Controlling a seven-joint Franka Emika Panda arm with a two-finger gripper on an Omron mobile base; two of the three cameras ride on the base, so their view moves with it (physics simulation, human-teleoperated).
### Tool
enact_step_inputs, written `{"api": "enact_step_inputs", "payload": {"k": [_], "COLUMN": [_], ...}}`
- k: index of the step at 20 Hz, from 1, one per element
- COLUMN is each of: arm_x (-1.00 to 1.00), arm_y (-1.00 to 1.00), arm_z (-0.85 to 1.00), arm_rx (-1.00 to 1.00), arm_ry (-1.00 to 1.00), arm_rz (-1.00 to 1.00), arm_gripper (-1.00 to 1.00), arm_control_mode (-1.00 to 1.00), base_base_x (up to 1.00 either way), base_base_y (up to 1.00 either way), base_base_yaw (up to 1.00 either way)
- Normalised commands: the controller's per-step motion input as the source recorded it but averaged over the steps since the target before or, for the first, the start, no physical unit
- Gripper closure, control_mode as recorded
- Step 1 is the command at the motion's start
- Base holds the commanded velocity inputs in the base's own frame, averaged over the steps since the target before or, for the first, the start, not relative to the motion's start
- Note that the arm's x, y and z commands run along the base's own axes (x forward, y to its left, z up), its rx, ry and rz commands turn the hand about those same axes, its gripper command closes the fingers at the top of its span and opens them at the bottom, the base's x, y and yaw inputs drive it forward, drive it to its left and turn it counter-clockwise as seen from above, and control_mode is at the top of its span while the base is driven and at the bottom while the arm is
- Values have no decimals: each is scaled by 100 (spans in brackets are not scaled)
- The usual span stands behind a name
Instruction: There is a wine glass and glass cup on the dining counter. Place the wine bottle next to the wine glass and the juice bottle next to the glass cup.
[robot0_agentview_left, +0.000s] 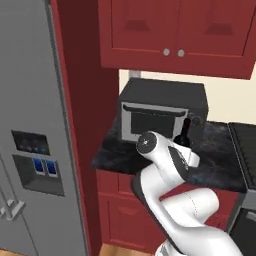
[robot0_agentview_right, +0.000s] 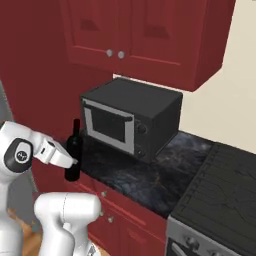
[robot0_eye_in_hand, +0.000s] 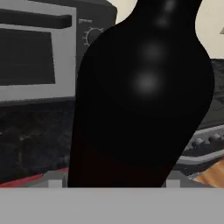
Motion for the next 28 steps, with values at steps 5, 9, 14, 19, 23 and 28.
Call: {"api": "enact_step_inputs", "payload": {"k": [5,9,14,19,23,28], "arm_x": [0,0,0,0,0,0], "arm_y": [0,0,0,0,0,0], "arm_z": [0,0,0,0,0,0], "arm_rx": [0,0,0,0,0,0], "arm_ry": [0,0,0,0,0,0], "arm_rz": [0,0,0,0,0,0], "arm_gripper": [100,100,100,100,100,100], "arm_control_mode": [100,100,100,100,100,100], "base_base_x": [-12,-11,-12,-11,-6,9], "base_base_y": [41,32,32,34,36,35], "base_base_yaw": [81,91,91,87,83,70]}}
